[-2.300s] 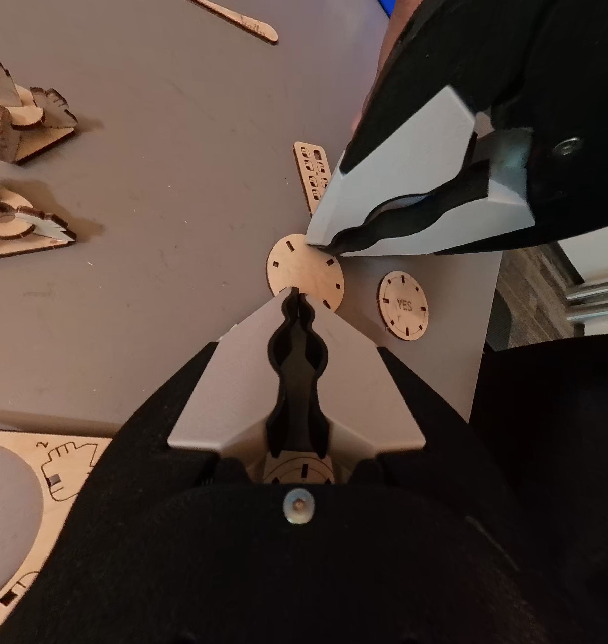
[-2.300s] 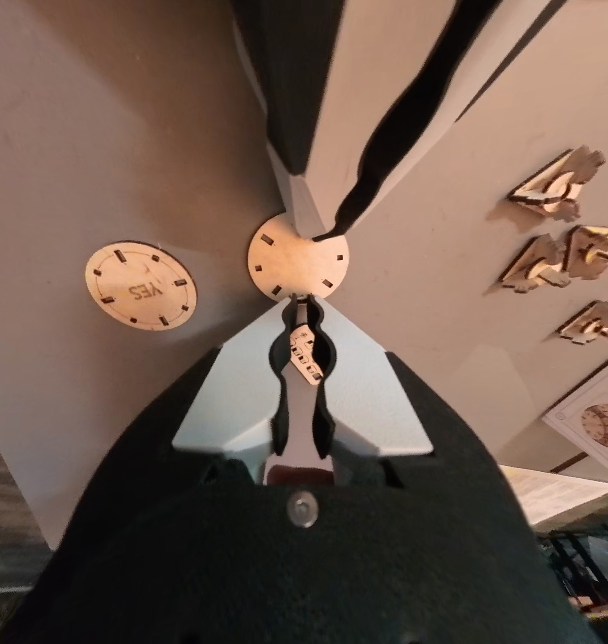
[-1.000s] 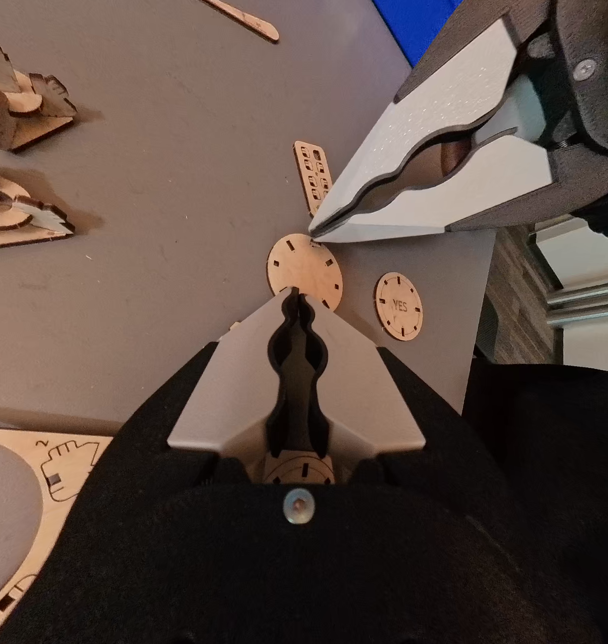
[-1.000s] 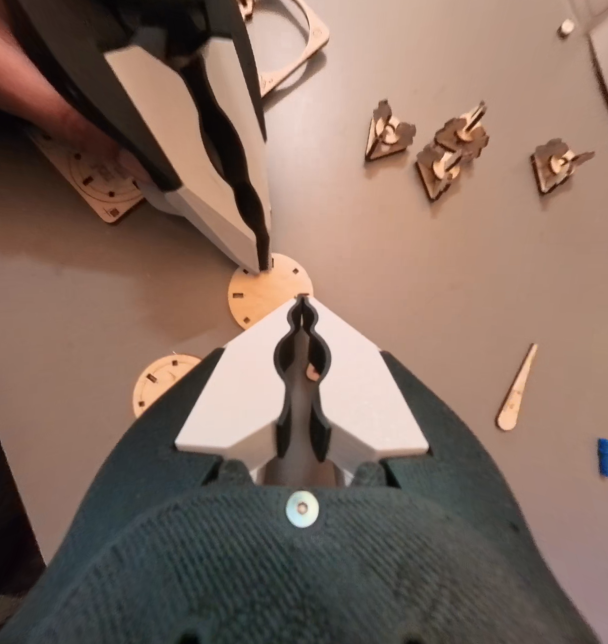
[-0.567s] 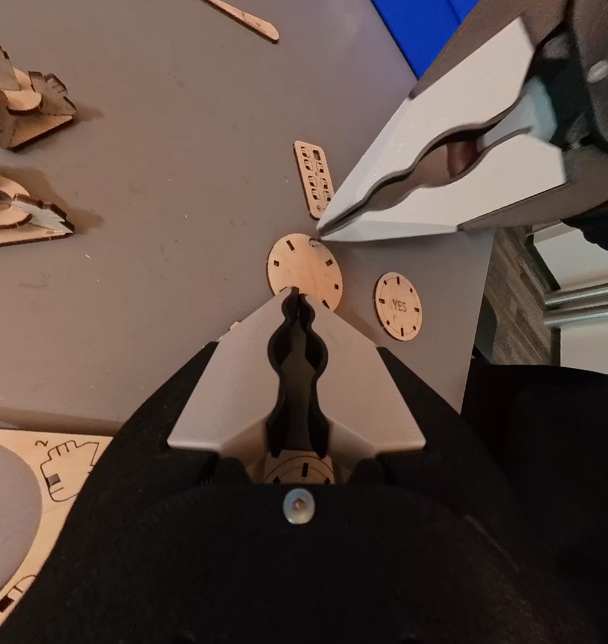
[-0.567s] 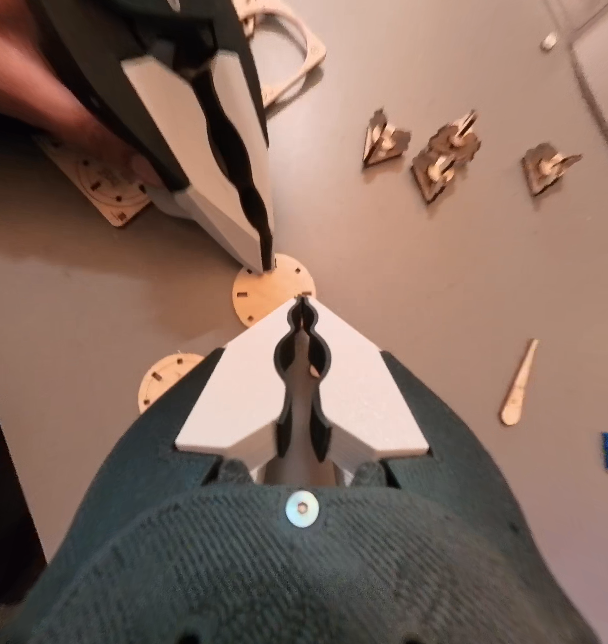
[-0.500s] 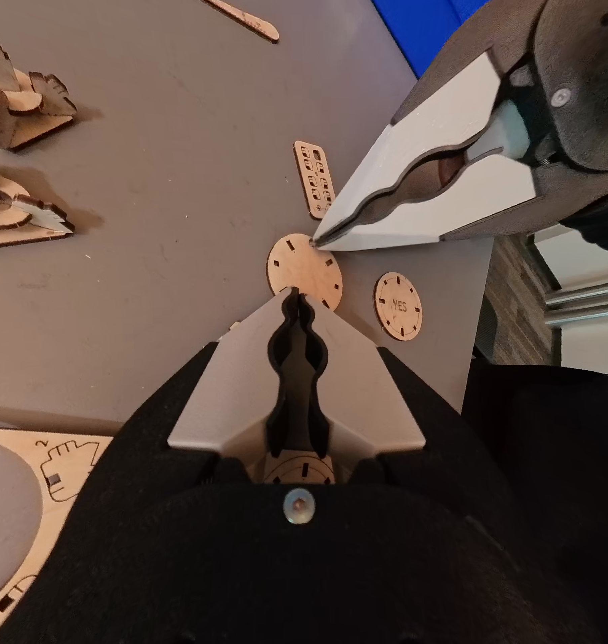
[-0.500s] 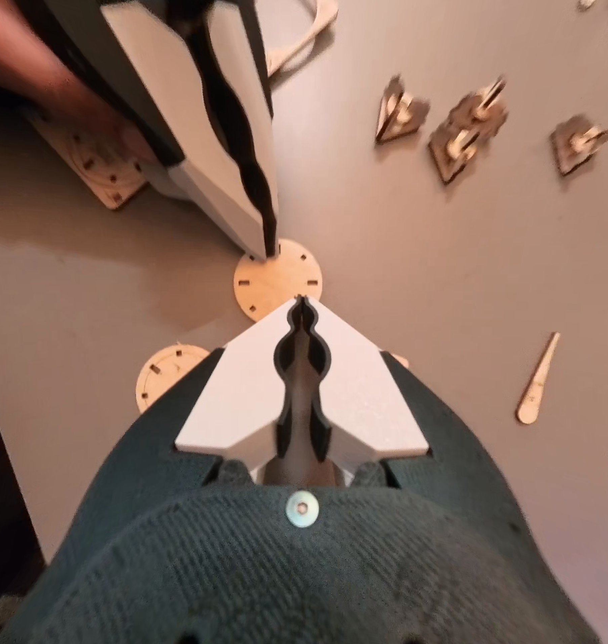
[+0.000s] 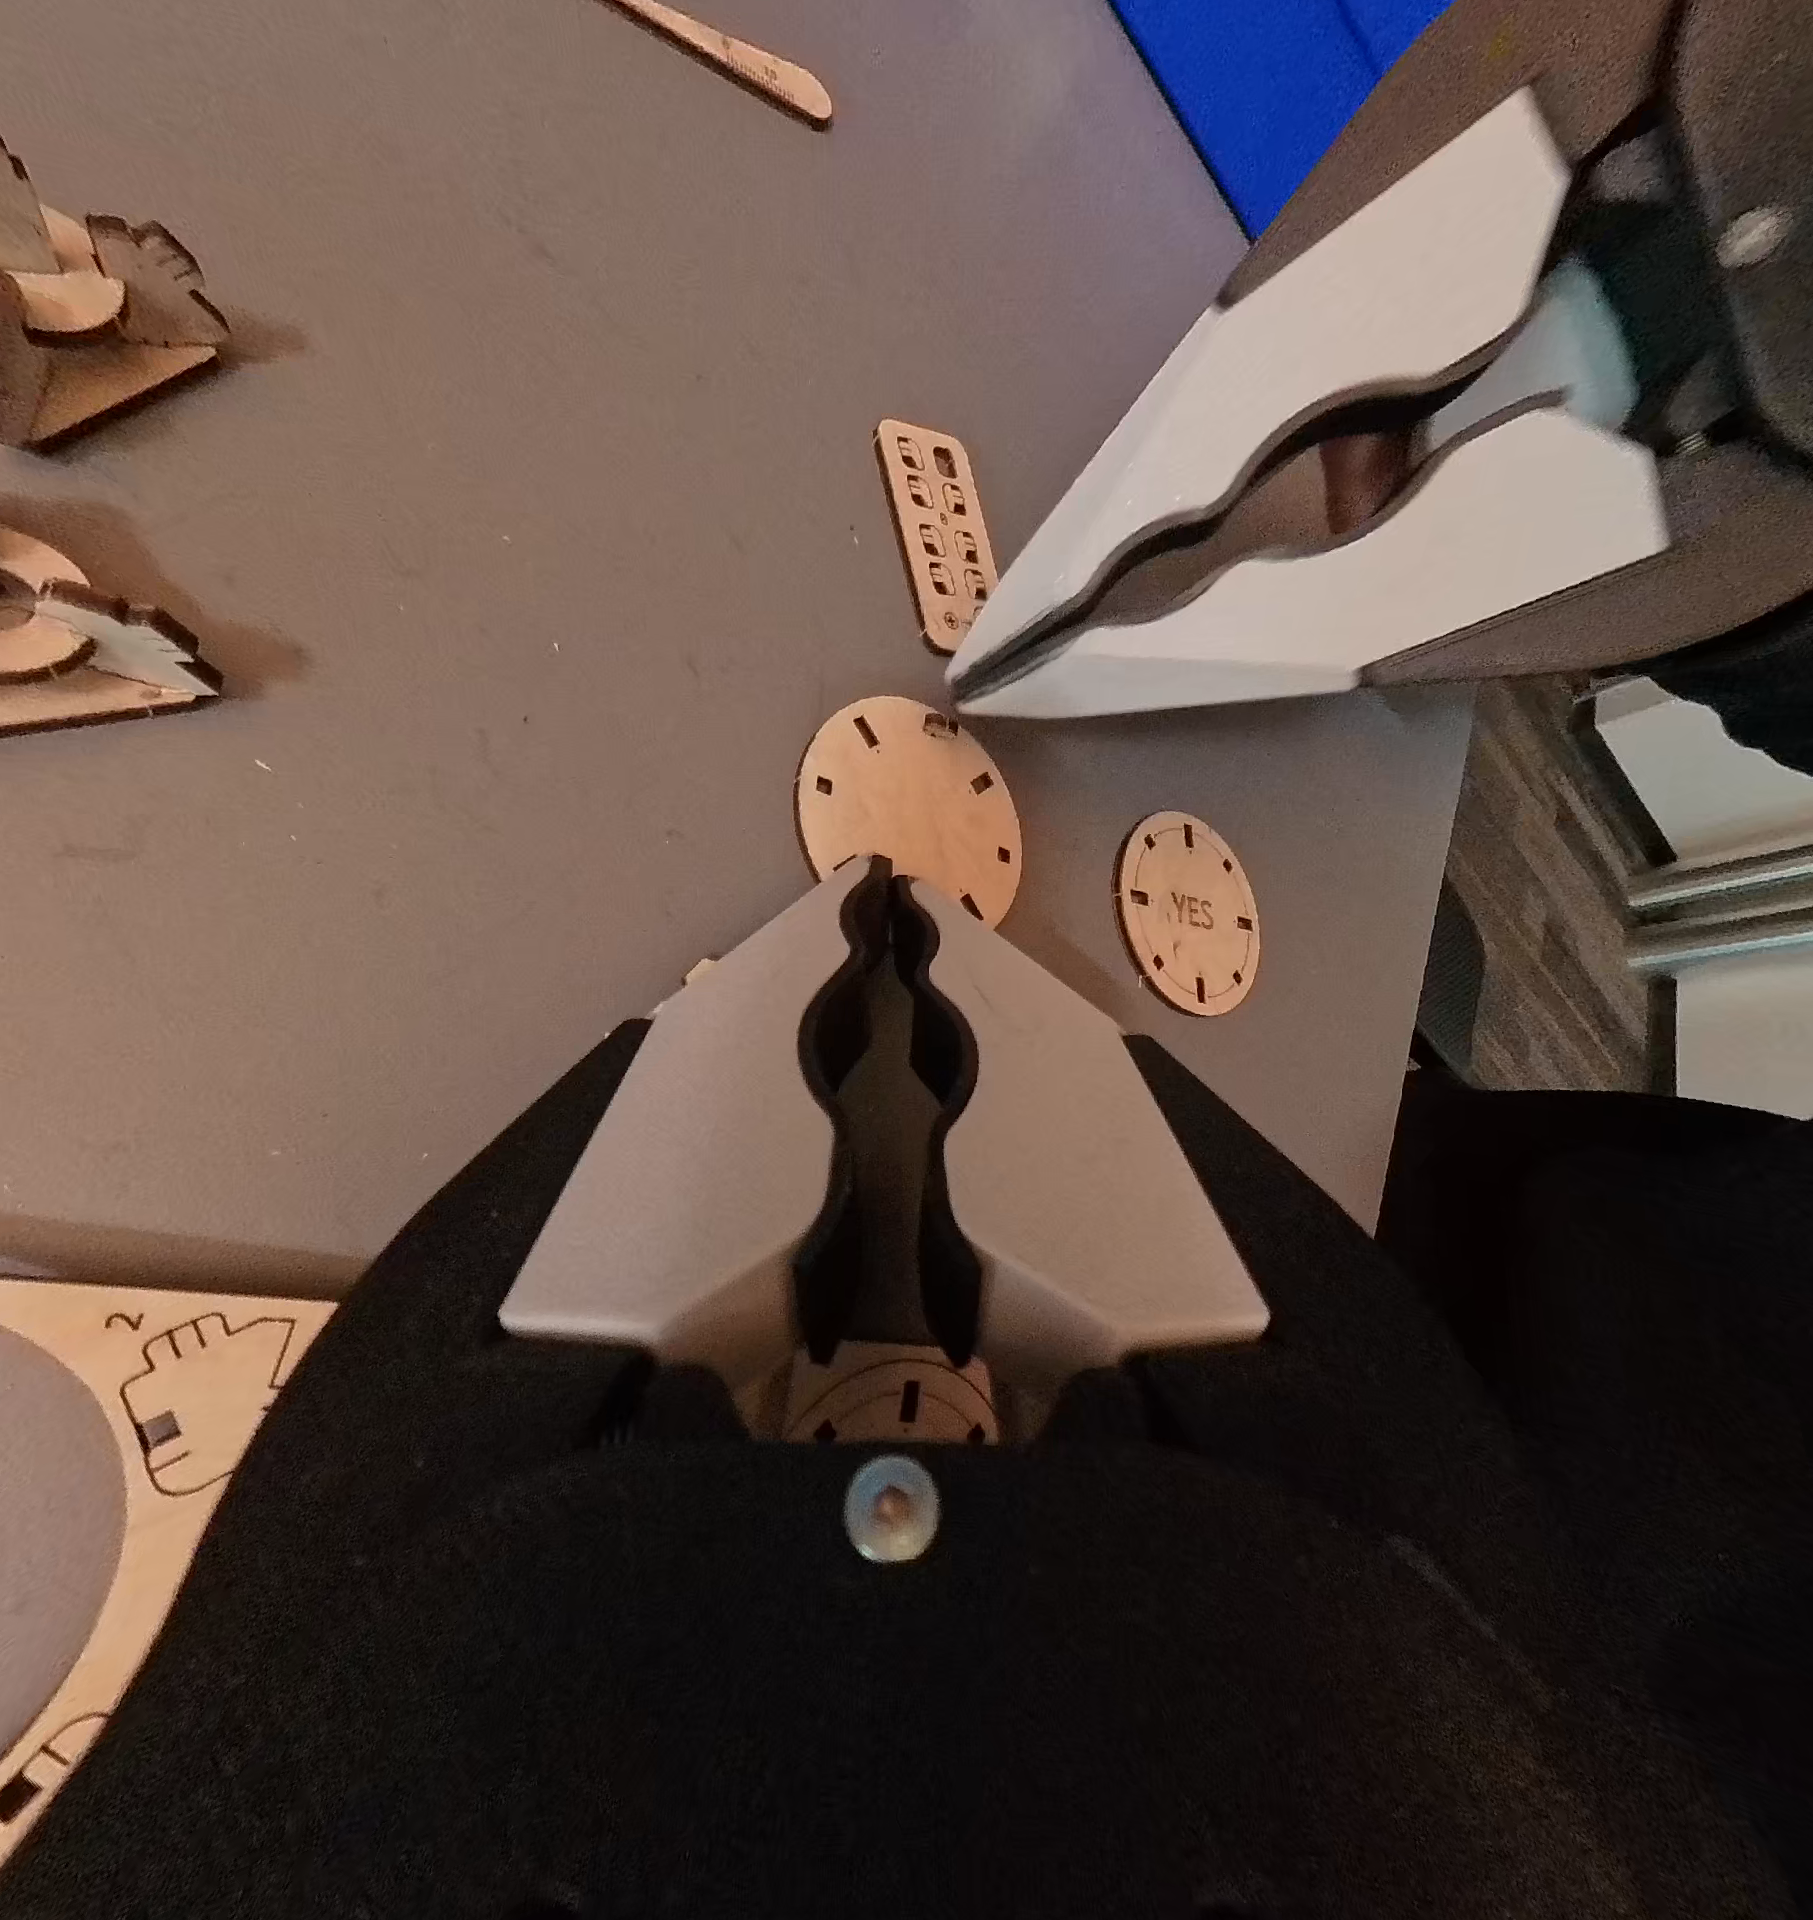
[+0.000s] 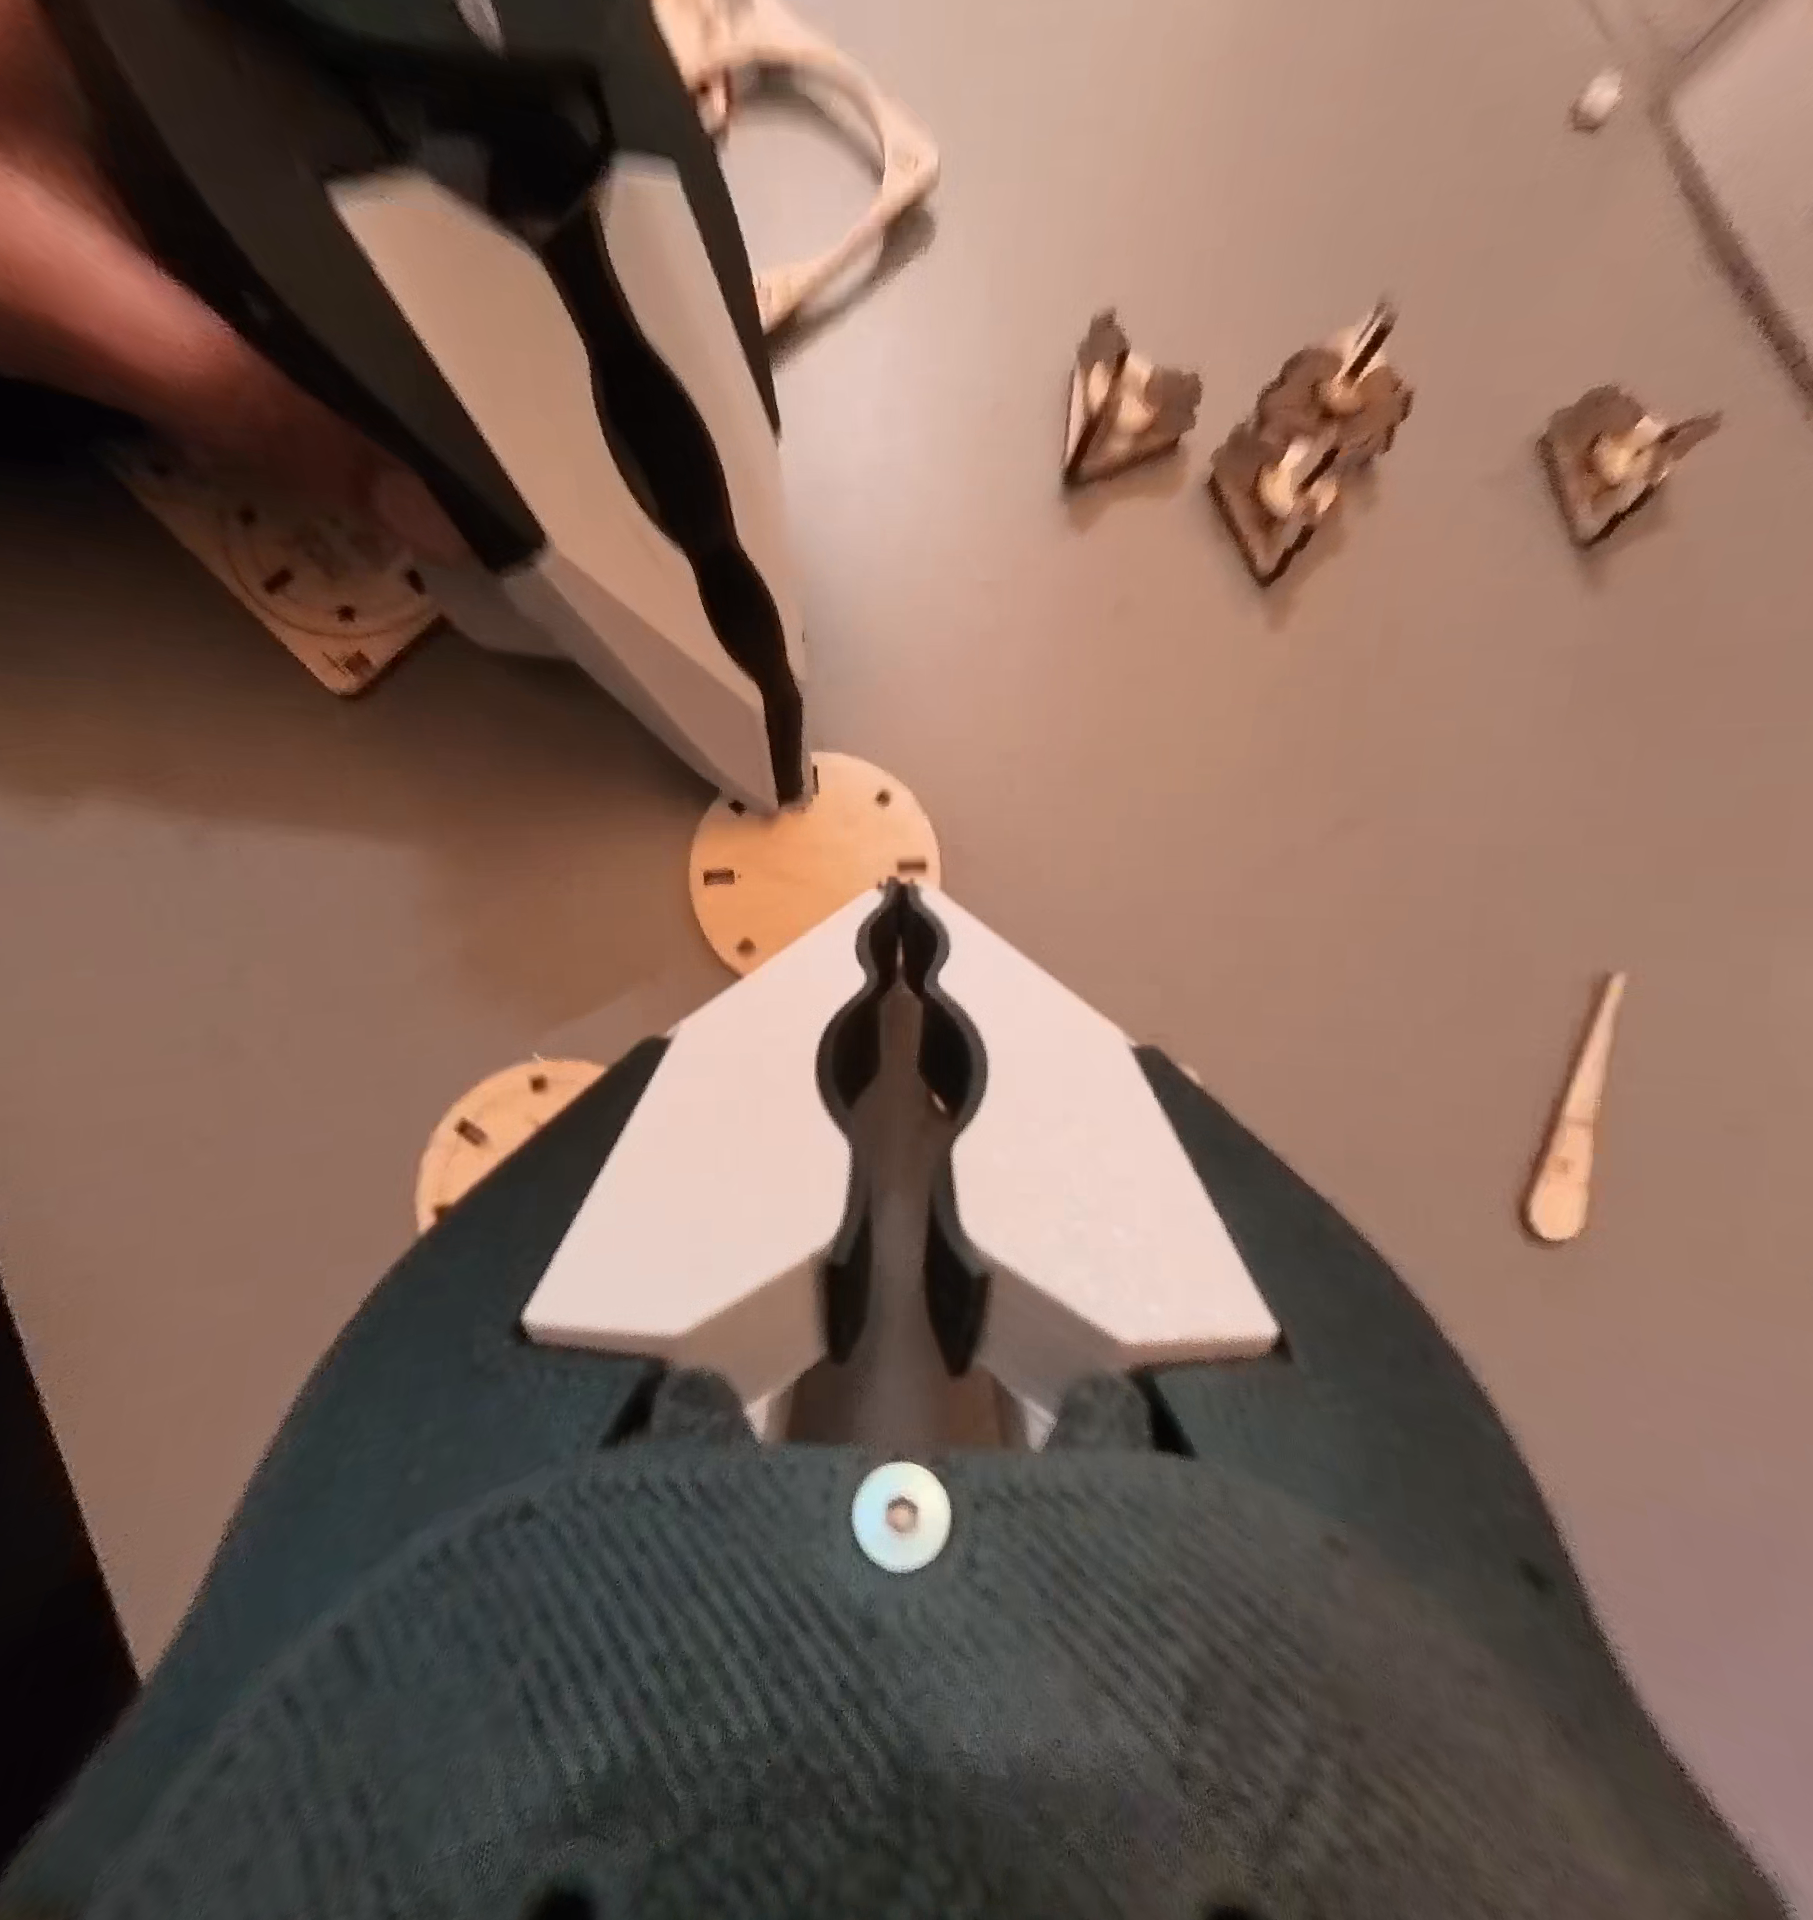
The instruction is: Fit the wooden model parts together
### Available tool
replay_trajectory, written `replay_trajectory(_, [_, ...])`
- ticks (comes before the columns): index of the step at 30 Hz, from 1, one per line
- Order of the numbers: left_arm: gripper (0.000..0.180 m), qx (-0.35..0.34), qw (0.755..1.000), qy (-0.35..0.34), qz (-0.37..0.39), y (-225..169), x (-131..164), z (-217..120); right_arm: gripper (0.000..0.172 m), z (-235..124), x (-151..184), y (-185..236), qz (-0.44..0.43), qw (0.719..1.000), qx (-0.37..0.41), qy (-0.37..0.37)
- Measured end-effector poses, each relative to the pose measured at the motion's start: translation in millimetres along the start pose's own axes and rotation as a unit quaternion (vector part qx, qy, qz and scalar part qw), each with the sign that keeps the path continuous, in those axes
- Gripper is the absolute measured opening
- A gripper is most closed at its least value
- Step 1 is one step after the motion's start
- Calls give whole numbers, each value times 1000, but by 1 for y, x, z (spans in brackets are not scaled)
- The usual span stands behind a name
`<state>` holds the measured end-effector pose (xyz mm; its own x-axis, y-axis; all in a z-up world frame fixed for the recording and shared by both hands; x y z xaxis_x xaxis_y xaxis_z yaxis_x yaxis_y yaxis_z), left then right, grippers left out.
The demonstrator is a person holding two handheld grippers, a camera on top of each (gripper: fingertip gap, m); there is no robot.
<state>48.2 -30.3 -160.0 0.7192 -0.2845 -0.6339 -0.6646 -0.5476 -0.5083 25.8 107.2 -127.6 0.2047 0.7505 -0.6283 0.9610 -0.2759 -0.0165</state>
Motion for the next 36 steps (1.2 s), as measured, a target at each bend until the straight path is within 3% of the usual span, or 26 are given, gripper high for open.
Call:
replay_trajectory(1, [0,0,1000,0,0,0,0,0,0,4,6,-1,-2,1000,3,26])
replay_trajectory(6, [0,0,1000,0,0,0,0,0,0,-5,-3,-2,3,1000,9,-23])
replay_trajectory(9, [0,1,1000,0,-1,0,0,0,0,5,8,1,2,1000,-4,18])
replay_trajectory(15, [0,1,1000,0,-1,0,0,0,0,-3,1,-1,27,999,12,-27])
replay_trajectory(18, [0,1,1000,0,-1,0,0,0,0,5,12,0,18,1000,16,8])
replay_trajectory(22, [0,2,1000,0,-2,0,0,0,0,-2,1,5,21,999,2,-43])
replay_trajectory(26, [0,2,1000,1,-2,0,0,0,0,6,10,4,18,1000,19,-1])
replay_trajectory(33, [0,2,1000,0,-2,0,0,0,0,-2,4,2,40,998,11,-40])
replay_trajectory(36, [0,2,1000,0,-1,0,0,0,0,7,12,4,18,1000,18,-5])
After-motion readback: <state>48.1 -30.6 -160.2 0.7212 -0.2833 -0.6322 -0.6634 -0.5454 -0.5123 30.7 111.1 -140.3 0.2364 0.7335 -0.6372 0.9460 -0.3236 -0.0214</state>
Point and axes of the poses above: each gripper's, where its closed fingertips meet, z out along the fingers, x out of its underside, y = z × x across the jaws, the point moved 9 cm from there along -z, back along the fingers, and after that the axes turned 3 degrees about z, right-handed, at the moved point
